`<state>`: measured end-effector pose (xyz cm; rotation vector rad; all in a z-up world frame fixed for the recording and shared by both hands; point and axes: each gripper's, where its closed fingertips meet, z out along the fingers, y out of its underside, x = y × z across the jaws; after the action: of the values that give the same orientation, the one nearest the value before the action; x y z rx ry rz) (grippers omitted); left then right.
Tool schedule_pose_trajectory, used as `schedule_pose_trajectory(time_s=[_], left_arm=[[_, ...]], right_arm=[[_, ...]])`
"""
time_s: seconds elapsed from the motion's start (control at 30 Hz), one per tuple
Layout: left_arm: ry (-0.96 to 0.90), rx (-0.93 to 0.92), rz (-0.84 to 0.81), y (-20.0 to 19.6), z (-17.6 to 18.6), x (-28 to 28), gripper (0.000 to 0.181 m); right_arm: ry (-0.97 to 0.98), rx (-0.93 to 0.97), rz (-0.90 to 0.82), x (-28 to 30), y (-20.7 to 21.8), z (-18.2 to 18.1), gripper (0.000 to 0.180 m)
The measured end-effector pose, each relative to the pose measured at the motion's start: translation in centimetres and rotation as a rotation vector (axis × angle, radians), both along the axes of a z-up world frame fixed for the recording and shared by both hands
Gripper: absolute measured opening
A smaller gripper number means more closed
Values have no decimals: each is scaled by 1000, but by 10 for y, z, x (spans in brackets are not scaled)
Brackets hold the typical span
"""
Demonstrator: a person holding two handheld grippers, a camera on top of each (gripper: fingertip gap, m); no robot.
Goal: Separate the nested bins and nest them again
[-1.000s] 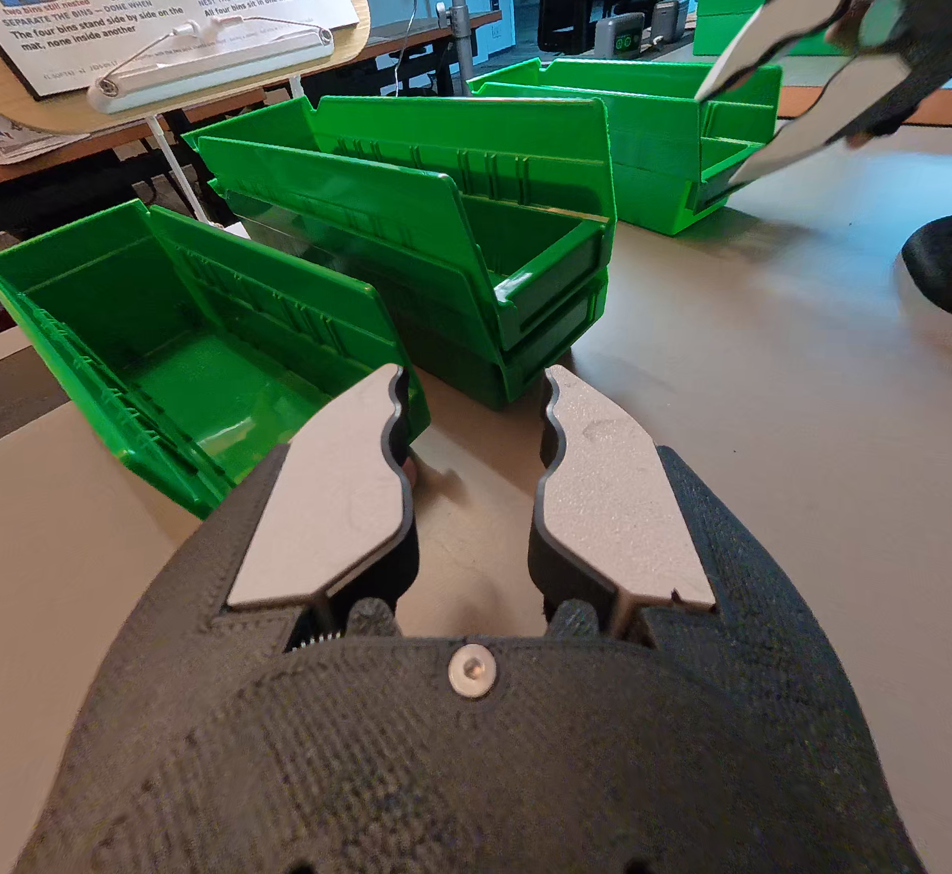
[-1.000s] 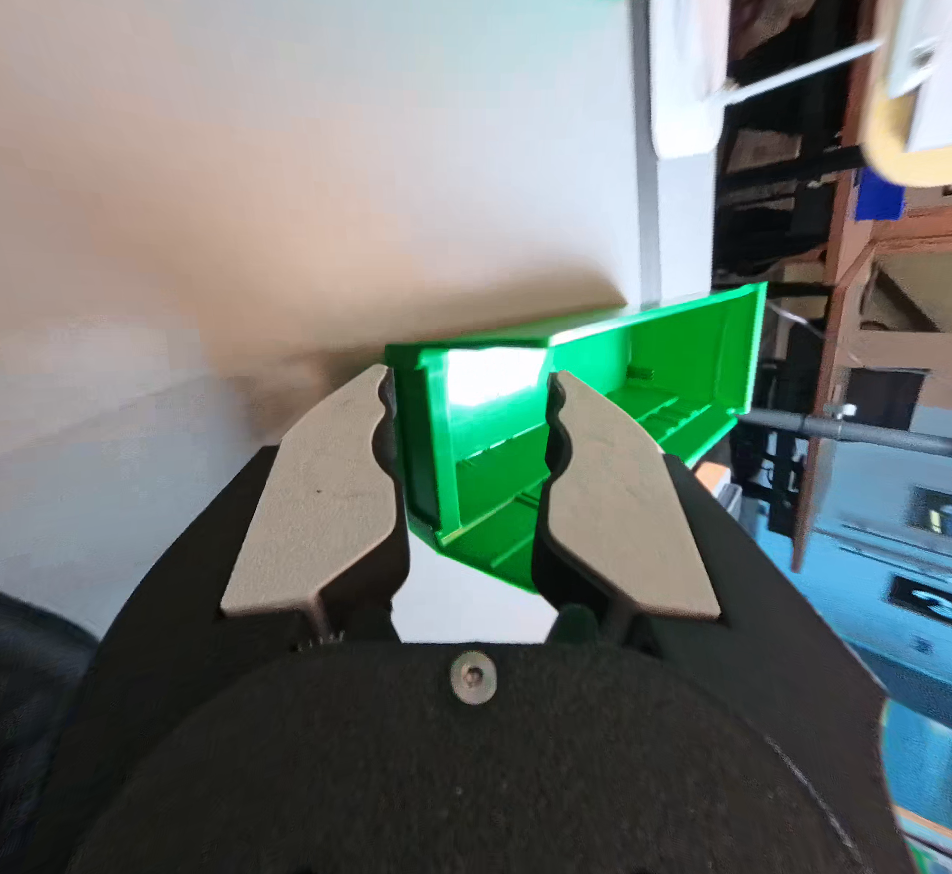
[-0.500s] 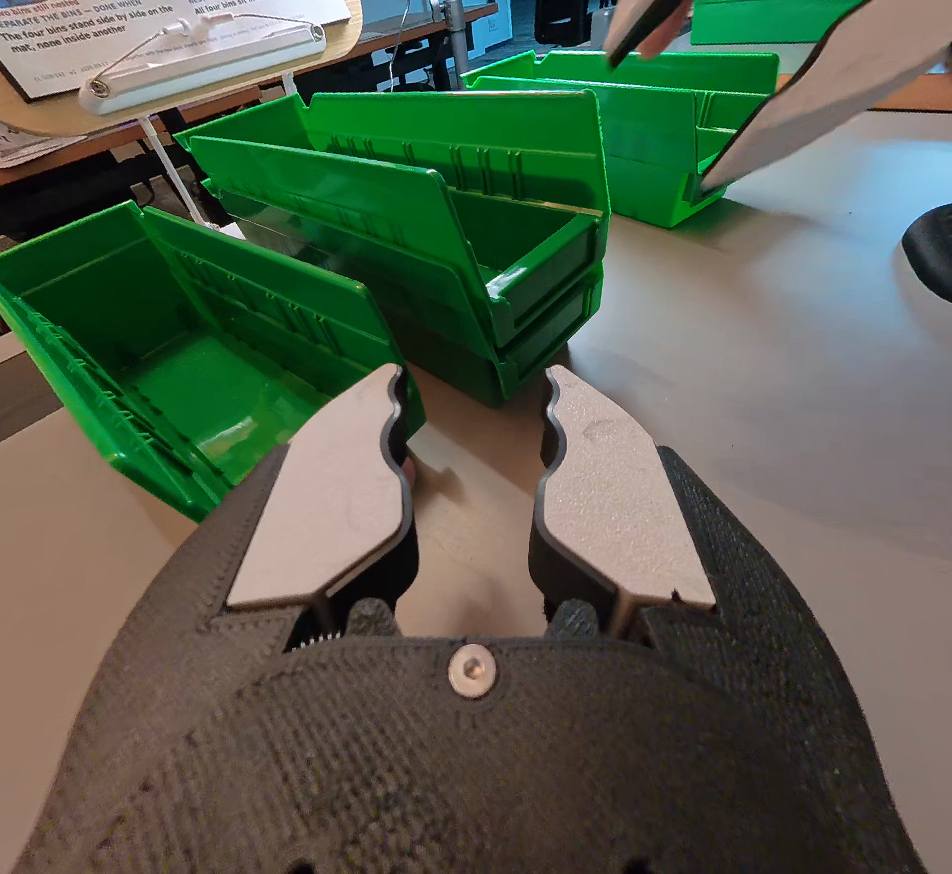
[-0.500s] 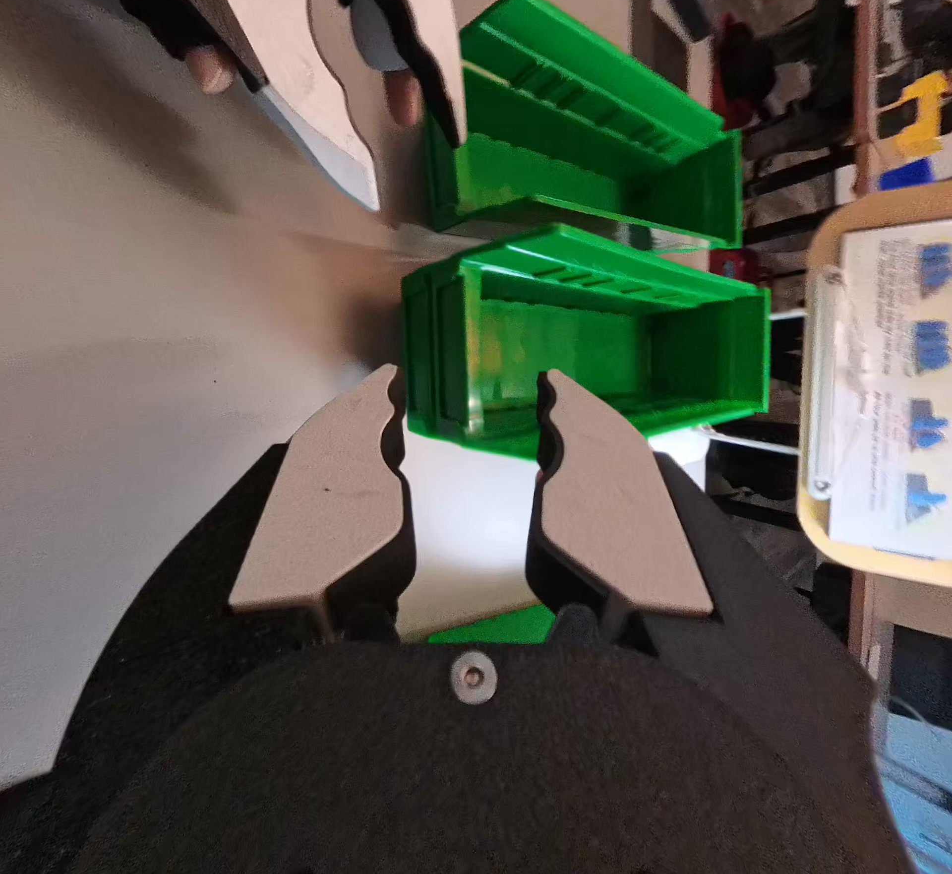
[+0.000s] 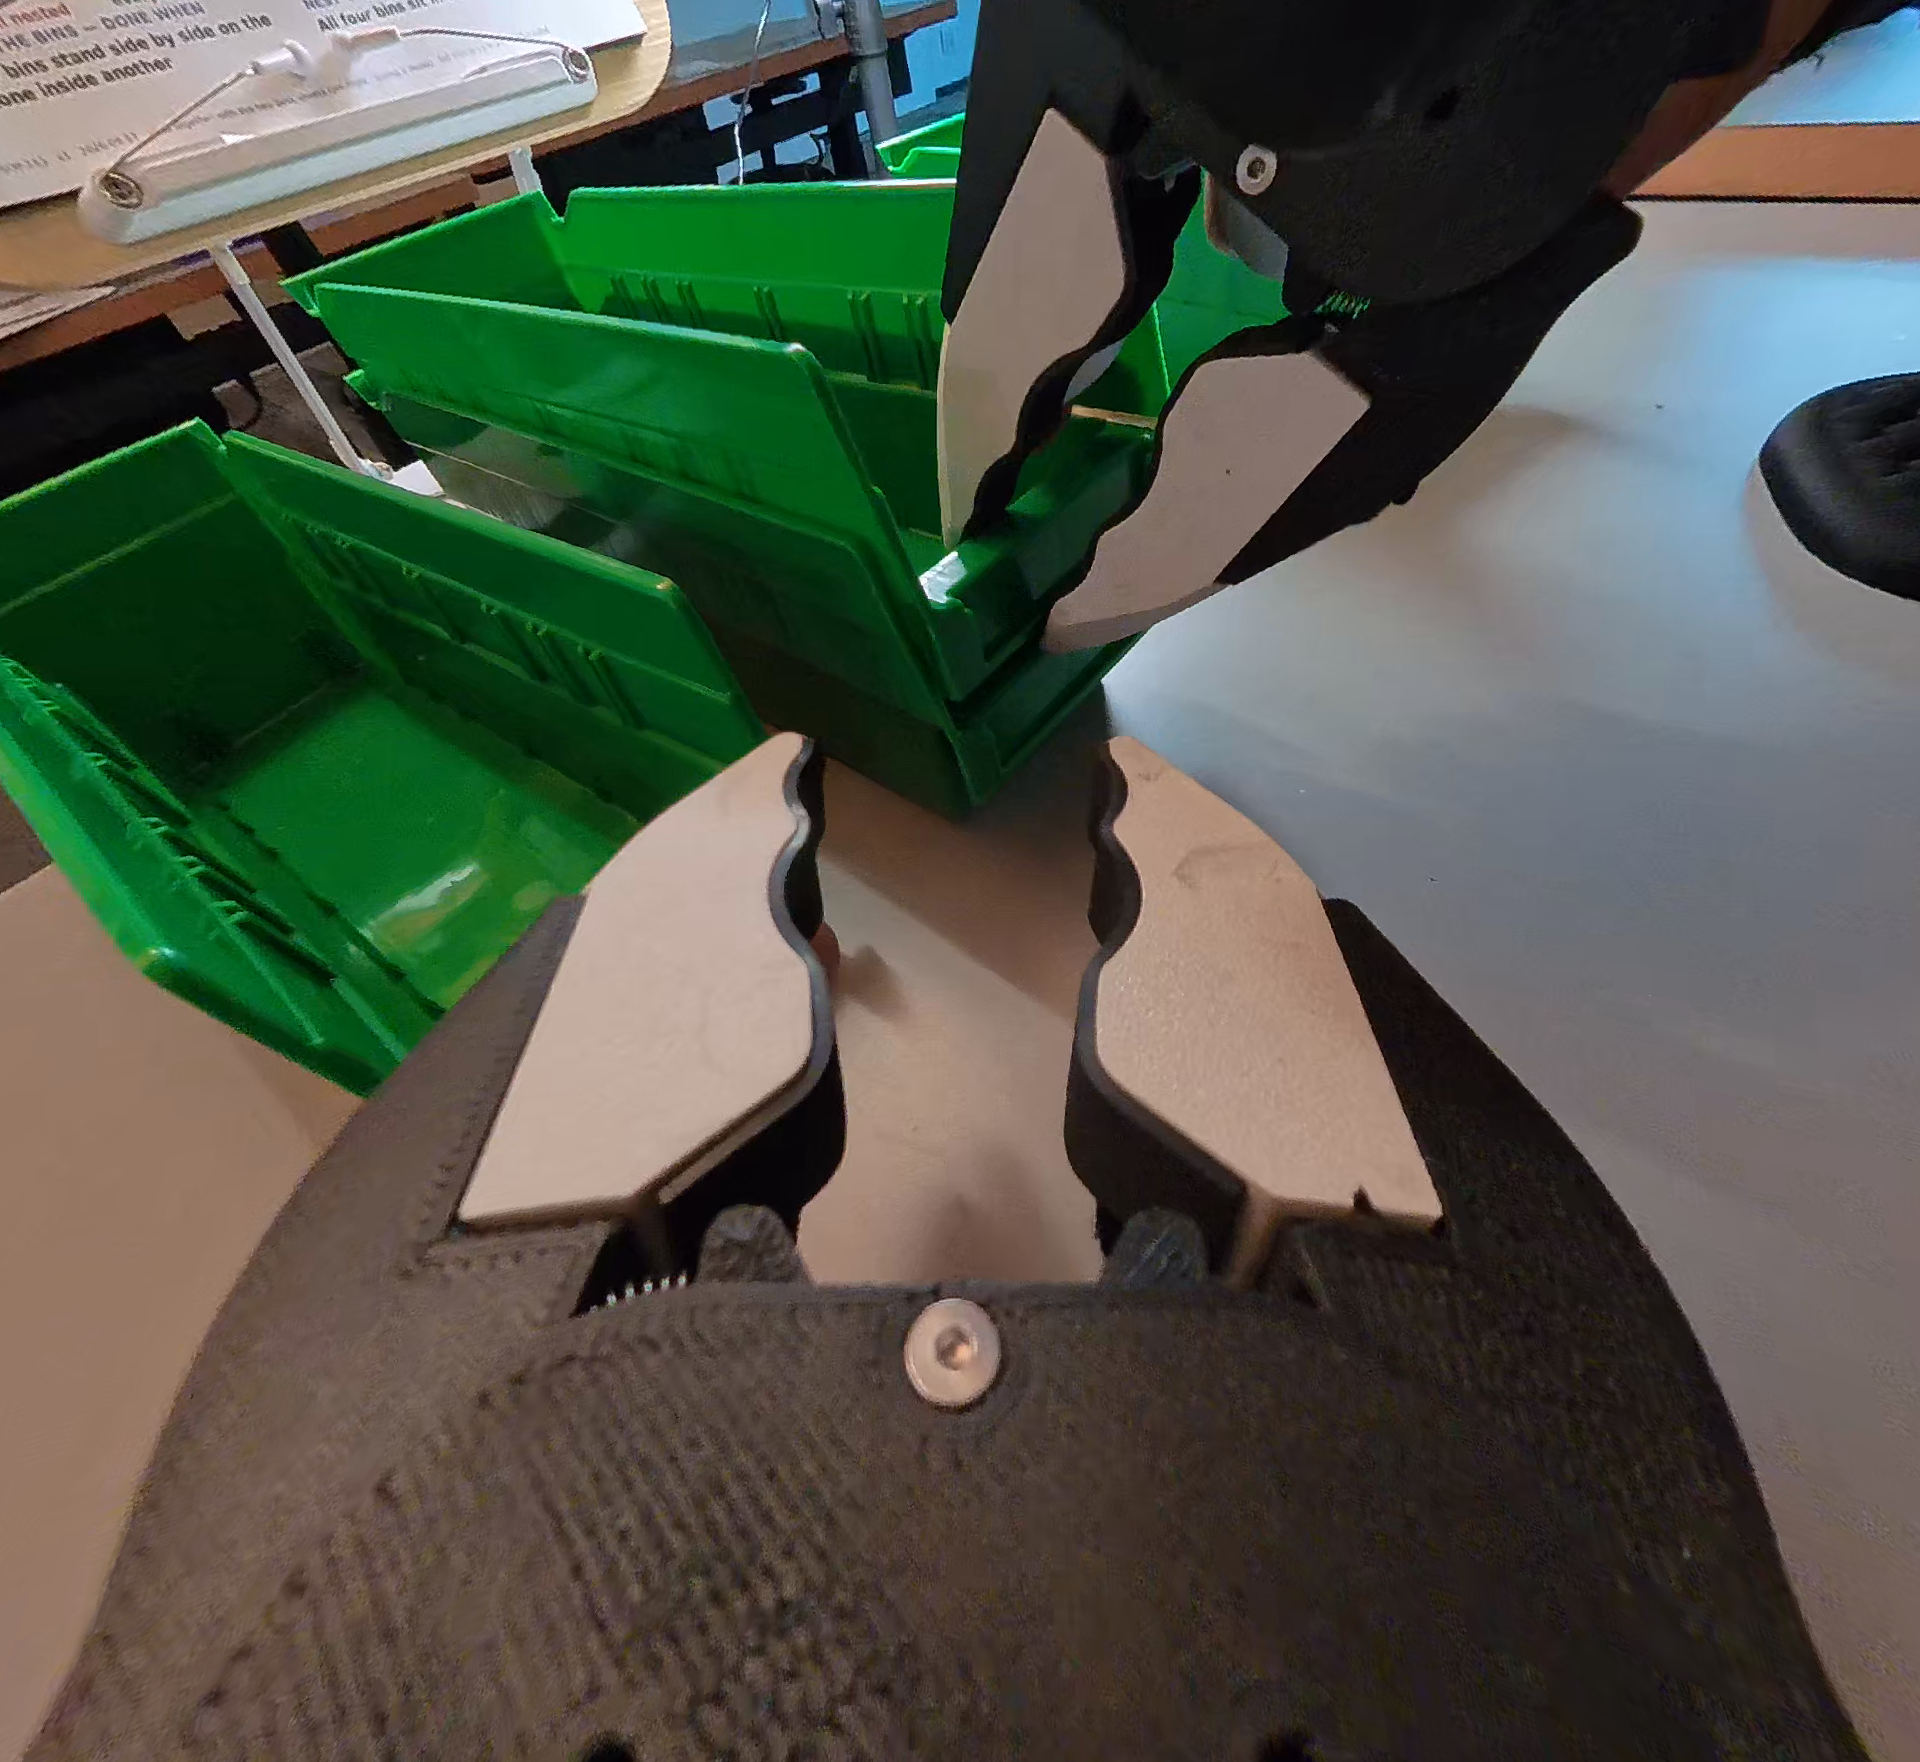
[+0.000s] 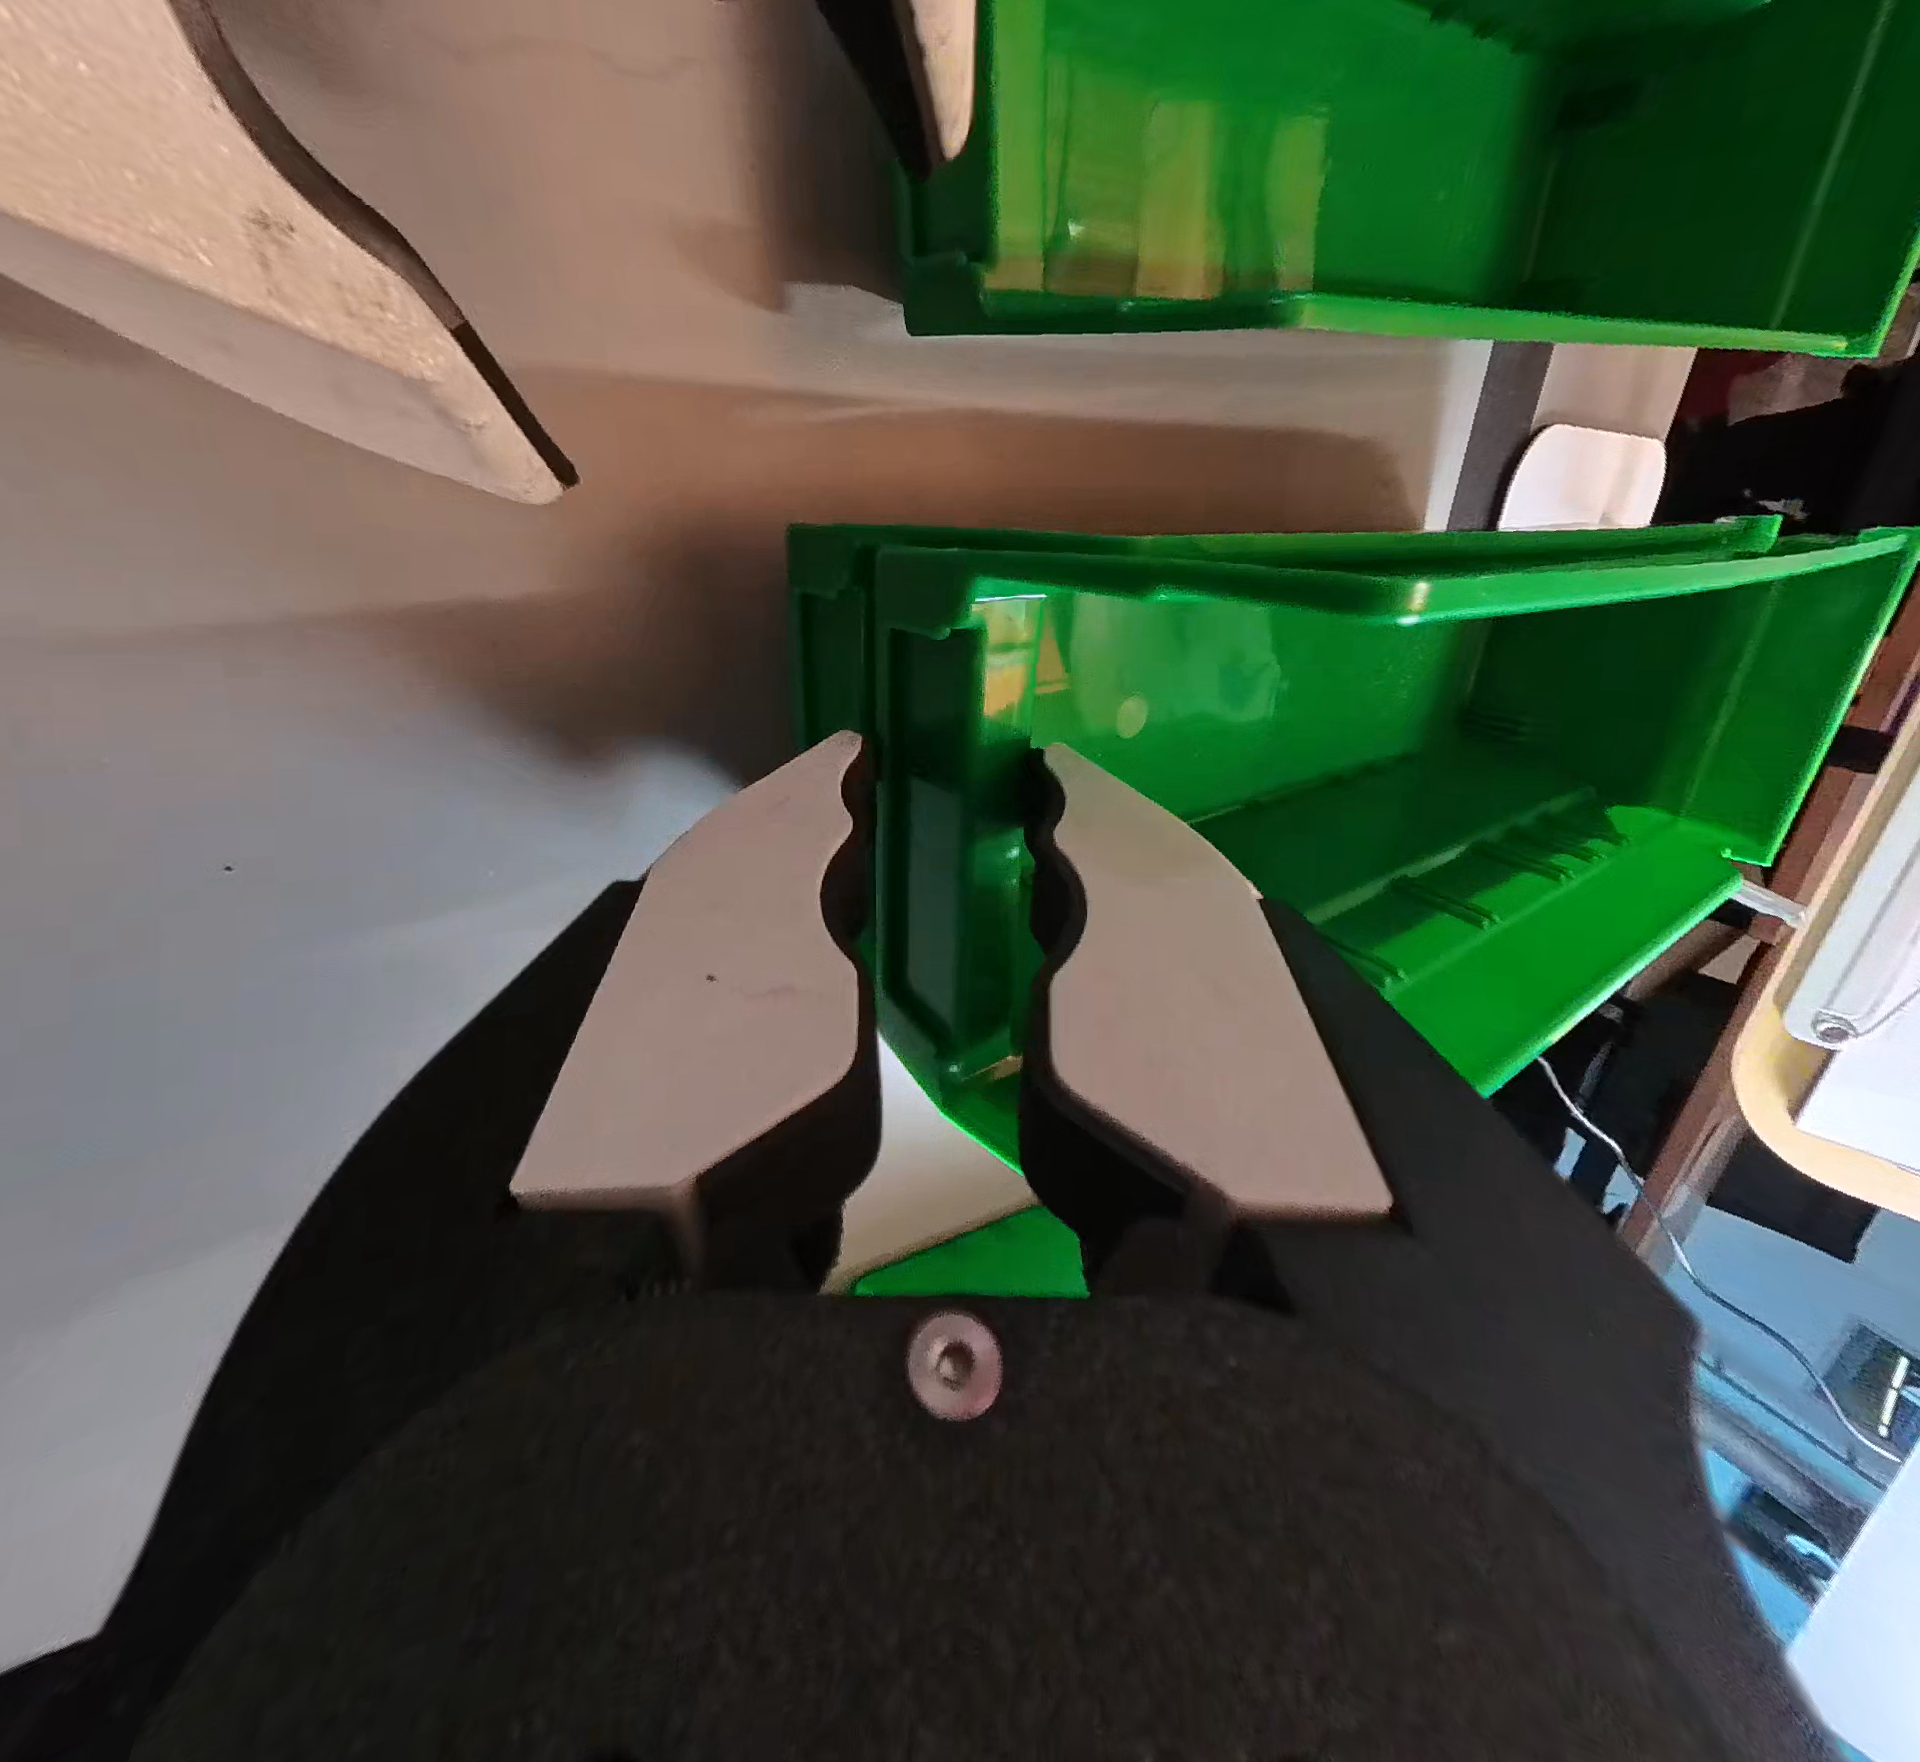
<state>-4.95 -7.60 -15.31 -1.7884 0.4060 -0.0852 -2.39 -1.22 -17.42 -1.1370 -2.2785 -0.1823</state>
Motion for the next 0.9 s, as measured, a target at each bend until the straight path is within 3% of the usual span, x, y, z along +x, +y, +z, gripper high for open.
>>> schedule_pose_trajectory(time_s=[0.3, 0.4, 0.63, 0.7, 0.9], left_arm=[[19, -50, -11, 19, -12, 13, 44], [36, -60, 22, 26, -16, 13, 32], [55, -52, 38, 28, -16, 16, 25], [38, -69, 18, 28, -19, 19, 15], [-23, -87, 5, 29, -19, 21, 13]], right_arm=[[12, -95, 42, -1, -21, 25, 27], [8, -116, 54, -1, -27, 31, 27], [-6, -107, 57, 2, -22, 37, 27], [-16, -96, 53, 3, -18, 38, 27], [-43, -87, 80, 4, -16, 40, 27]])
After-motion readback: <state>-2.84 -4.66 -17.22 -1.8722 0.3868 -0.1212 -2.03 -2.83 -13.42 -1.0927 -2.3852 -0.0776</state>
